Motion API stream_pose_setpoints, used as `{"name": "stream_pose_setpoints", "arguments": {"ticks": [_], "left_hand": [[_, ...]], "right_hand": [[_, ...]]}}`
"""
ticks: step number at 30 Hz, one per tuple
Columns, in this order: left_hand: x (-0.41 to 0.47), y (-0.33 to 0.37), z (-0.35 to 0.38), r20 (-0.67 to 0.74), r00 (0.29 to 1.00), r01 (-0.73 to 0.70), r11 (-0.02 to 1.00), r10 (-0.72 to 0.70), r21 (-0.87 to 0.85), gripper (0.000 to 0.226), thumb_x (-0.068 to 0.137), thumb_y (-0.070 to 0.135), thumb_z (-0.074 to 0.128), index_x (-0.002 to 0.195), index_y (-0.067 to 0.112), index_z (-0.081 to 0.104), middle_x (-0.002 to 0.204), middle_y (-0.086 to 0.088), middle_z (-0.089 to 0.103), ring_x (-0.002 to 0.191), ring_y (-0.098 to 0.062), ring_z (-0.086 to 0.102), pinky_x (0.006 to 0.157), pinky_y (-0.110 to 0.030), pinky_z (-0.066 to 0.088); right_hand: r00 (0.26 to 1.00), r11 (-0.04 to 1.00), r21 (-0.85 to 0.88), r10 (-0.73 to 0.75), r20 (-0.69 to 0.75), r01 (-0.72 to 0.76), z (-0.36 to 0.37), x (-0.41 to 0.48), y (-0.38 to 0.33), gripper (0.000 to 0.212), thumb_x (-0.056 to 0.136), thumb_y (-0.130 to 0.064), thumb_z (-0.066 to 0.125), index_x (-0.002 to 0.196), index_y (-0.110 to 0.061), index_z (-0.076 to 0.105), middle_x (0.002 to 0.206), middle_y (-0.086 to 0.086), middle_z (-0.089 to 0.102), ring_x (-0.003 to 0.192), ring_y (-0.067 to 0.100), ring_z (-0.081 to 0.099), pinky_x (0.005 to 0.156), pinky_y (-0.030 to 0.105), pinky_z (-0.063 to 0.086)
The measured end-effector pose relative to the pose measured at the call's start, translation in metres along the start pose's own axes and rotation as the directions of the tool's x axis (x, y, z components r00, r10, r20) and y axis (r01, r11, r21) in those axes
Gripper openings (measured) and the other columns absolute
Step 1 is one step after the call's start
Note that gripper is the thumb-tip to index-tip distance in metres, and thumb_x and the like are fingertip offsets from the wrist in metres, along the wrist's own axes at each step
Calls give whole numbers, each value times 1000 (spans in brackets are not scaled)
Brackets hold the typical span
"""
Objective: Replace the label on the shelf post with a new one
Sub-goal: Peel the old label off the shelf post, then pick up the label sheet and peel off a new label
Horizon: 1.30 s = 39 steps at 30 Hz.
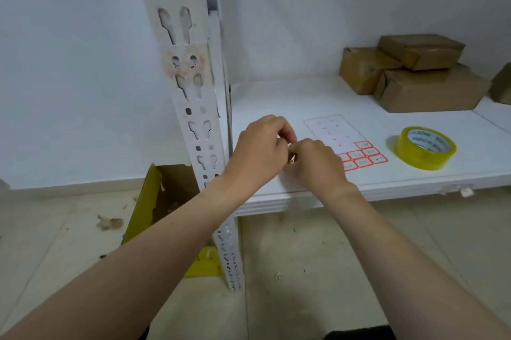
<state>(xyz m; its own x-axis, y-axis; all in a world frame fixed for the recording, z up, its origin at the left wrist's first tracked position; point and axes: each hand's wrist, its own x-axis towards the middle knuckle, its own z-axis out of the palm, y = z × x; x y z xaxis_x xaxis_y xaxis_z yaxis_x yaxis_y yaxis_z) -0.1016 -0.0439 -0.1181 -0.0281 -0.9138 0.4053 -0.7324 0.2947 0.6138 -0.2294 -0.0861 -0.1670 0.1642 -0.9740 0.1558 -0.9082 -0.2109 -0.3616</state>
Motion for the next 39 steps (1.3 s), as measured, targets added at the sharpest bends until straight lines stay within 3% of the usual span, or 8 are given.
{"name": "stream_pose_setpoints", "arguments": {"ticks": [6,12,15,22,26,29,34,39], "left_hand": [[11,-14,15,-45,998,51,998,-53,-47,35,83,-4,49,78,26,67,91,10,70,75,-9,61,78,-36,54],[15,-13,24,-27,997,74,996,-75,-43,32,85,-1,50,80,25,70,91,11,70,68,-2,58,70,-20,46],[16,-11,28,-11,996,87,995,-87,-51,32,86,0,50,82,24,70,93,11,70,67,-1,57,72,-22,47],[24,-3,33,-12,992,121,986,-123,-112,41,85,-6,43,80,25,69,94,9,70,84,-17,70,77,-37,57],[28,4,40,15,991,132,979,-131,-153,42,86,-4,45,79,29,68,90,13,70,85,-14,70,73,-29,52],[30,10,49,32,989,147,975,-143,-168,38,88,-1,47,79,29,69,87,16,69,81,-14,70,68,-28,53],[34,17,57,55,990,137,974,-129,-183,36,88,1,50,77,29,69,82,18,69,77,-14,69,66,-27,50],[37,18,60,56,986,163,970,-155,-178,36,88,2,50,75,31,68,85,16,71,78,-16,71,72,-31,55]], "right_hand": [[951,976,194,31,308,-95,-8,7,9,10,78,-33,80,70,-31,75,54,-4,67,58,18,66,74,37,60],[905,984,150,24,425,-96,-19,3,1,9,77,-26,72,68,-23,74,50,-4,66,45,12,52,59,27,47],[872,976,187,2,489,-107,-25,-2,3,16,83,-35,70,78,-21,75,57,-3,68,51,18,54,58,28,47],[979,923,378,-16,206,-65,-19,-3,18,18,78,-33,82,68,-26,68,61,-10,60,60,10,58,63,30,45],[996,977,207,67,-62,-53,-31,3,42,27,92,-52,65,82,-28,69,92,-7,71,99,23,63,74,37,51],[982,986,-43,167,88,-164,-36,4,73,57,93,-69,49,134,-30,58,144,-2,54,141,33,31,106,50,39],[907,972,-197,197,372,-131,-41,-14,91,105,69,-89,62,150,-32,26,156,3,35,148,35,19,117,54,22],[953,939,-344,111,281,-8,-41,-22,83,102,67,-49,88,145,-29,25,138,6,44,133,36,36,106,50,34]]}}
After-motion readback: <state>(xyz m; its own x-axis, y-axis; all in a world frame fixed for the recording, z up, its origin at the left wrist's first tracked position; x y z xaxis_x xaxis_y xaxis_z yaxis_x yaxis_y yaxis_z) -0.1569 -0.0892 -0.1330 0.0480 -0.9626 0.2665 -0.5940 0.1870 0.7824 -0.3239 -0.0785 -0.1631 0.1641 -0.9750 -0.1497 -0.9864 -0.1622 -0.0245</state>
